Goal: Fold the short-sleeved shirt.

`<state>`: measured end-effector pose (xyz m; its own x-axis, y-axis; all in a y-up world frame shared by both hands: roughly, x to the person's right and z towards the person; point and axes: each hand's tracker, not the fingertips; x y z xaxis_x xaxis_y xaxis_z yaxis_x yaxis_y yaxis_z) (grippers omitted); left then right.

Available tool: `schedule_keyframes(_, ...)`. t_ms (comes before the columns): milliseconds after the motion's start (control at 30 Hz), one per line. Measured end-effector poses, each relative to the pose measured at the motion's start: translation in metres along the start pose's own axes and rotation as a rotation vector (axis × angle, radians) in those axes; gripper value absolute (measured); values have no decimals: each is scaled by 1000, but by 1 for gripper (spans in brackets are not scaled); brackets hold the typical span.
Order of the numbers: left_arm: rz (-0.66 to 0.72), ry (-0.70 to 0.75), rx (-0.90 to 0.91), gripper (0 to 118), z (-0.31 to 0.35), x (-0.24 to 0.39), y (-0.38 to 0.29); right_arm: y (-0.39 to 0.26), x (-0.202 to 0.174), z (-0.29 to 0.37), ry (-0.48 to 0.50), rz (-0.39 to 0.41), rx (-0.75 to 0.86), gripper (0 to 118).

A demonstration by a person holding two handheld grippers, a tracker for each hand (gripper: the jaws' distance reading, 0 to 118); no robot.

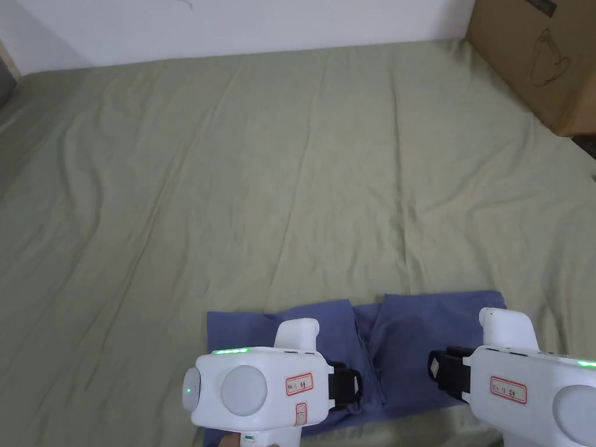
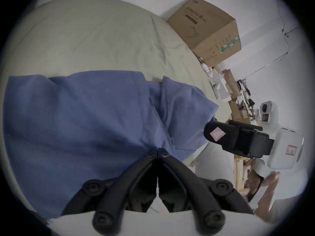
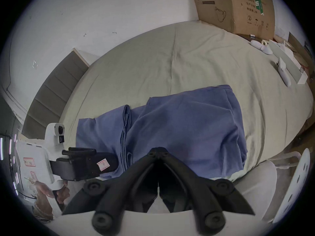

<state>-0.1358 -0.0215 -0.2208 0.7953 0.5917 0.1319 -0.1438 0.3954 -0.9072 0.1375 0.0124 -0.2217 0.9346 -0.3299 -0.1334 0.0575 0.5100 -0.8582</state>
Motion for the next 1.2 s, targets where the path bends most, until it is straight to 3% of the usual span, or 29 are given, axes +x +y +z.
schedule_keyframes(100,34,-68,-36,1,-10,3,-3,-1,-1,-1,-3,-5,-3,0)
schedule_keyframes(267,-29,-61,-90,0,-22,13,-10,0,-5,3,-2,4,-5,0)
schedule_keyframes(433,-8,-113,15,0,30,-2,4,9,-14,12,14,6,29,0)
schedule_keyframes(533,92,-147,125,0,75,-36,13,13,-23,13,17,30,40,0)
schedule_keyframes(633,183,-91,220,0,111,-83,11,12,-23,14,36,42,37,0)
schedule_keyframes(767,251,43,204,2,132,-129,-5,12,-34,13,33,60,13,0)
schedule_keyframes(833,276,42,190,29,135,-143,-12,11,-34,14,38,66,3,0)
schedule_keyframes(867,299,36,188,50,135,-150,-15,11,-34,13,42,67,-2,0)
schedule_keyframes(900,326,0,199,81,134,-155,-18,11,-34,13,45,70,-7,0)
schedule_keyframes(967,378,-45,194,112,124,-162,-19,11,-39,6,43,79,-16,0)
schedule_keyframes(1200,536,-299,233,114,84,-178,-8,11,-64,-4,44,123,-29,0)
